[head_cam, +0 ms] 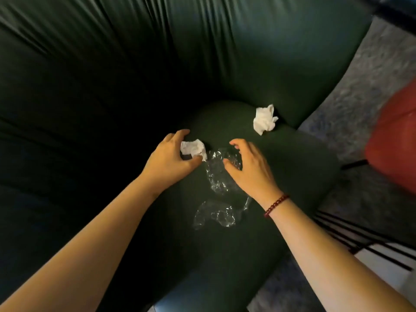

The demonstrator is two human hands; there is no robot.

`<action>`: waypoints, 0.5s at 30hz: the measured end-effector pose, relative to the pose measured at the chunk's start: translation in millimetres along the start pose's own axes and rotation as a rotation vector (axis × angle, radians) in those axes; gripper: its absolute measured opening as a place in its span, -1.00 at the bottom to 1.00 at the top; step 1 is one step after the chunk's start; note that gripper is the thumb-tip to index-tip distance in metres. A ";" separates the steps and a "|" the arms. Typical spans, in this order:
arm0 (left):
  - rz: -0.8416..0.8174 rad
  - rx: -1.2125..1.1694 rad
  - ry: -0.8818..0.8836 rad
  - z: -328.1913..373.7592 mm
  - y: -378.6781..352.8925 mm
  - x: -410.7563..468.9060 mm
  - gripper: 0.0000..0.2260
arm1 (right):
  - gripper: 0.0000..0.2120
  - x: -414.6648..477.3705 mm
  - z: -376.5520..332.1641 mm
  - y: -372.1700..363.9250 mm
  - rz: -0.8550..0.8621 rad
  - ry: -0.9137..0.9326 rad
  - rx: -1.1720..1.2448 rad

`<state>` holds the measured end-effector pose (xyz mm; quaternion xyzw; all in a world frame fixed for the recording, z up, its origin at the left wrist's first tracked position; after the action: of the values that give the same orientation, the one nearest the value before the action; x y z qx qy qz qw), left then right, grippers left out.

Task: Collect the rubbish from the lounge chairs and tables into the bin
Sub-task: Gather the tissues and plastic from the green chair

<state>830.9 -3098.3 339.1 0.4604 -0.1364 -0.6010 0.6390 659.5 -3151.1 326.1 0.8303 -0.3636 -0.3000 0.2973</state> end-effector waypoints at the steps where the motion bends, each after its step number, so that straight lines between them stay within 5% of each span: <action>1: -0.011 0.004 -0.009 -5.3 -7.8 4.9 -0.38 | -0.59 -1.2 6.4 -10.4 -0.002 -0.022 0.008; 4: -0.051 0.011 -0.030 -17.6 -29.7 16.3 -0.39 | -0.50 -8.2 24.3 -39.6 -0.011 -0.081 -0.015; 10: -0.160 0.156 -0.030 -40.2 -69.6 55.6 -0.25 | 0.12 -19.7 58.9 -96.3 -0.223 -0.198 -0.233; 15: -0.242 0.223 0.007 -59.4 -95.2 81.1 -0.24 | 0.19 -27.2 75.0 -125.3 -0.305 -0.260 -0.273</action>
<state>832.5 -3131.6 204.8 0.5438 -0.1435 -0.6531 0.5072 644.1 -3080.5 196.3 0.7821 -0.2251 -0.4921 0.3089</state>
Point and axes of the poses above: each hand's wrist, its own x-axis towards the middle knuckle, its own y-axis out of the back of the hand, z = x × y, the point moved 7 cm from there along x, towards the middle knuckle, and after that the axes turned 8 degrees about -z, right-handed, at the moved point
